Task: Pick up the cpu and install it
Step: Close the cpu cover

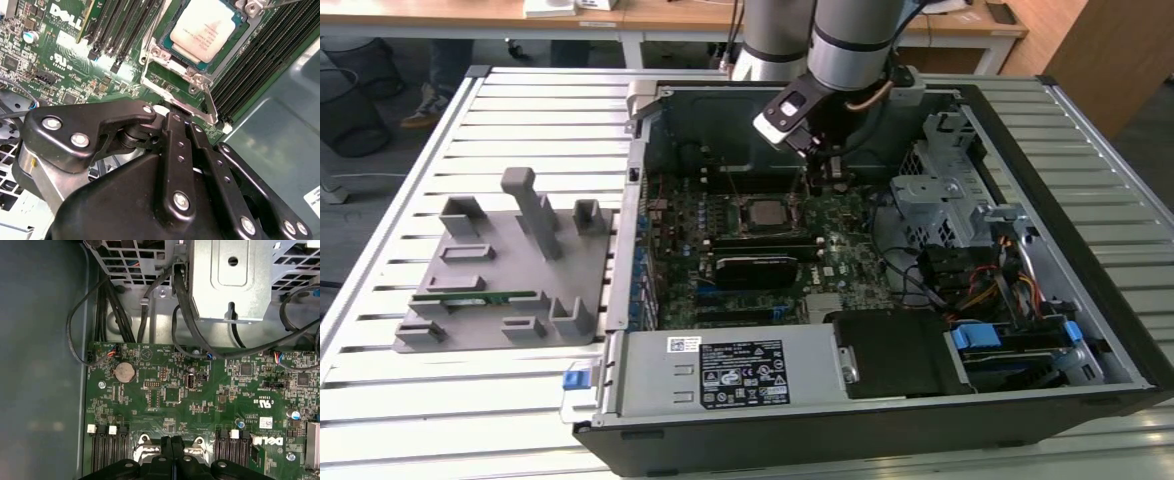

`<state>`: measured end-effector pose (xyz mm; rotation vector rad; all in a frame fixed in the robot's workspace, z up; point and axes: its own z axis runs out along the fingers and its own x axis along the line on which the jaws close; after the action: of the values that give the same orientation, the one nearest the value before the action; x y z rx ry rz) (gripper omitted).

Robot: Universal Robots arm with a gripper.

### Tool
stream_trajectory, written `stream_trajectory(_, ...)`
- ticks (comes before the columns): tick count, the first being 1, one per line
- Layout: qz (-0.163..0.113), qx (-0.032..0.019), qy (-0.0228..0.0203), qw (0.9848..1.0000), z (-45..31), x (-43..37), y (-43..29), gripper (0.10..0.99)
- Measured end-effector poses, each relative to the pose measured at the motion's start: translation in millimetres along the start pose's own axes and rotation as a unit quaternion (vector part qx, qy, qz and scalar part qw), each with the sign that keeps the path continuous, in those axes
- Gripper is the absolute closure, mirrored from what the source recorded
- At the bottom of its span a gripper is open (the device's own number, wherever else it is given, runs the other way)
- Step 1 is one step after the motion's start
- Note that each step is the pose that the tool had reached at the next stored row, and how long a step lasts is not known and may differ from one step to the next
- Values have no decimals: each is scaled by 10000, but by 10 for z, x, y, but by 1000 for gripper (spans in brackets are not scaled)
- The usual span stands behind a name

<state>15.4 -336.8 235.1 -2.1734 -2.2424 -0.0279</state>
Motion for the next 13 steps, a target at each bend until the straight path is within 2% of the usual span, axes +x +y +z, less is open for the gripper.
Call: stream_trajectory(13,0,0,1,10000,41,4,-138,973)
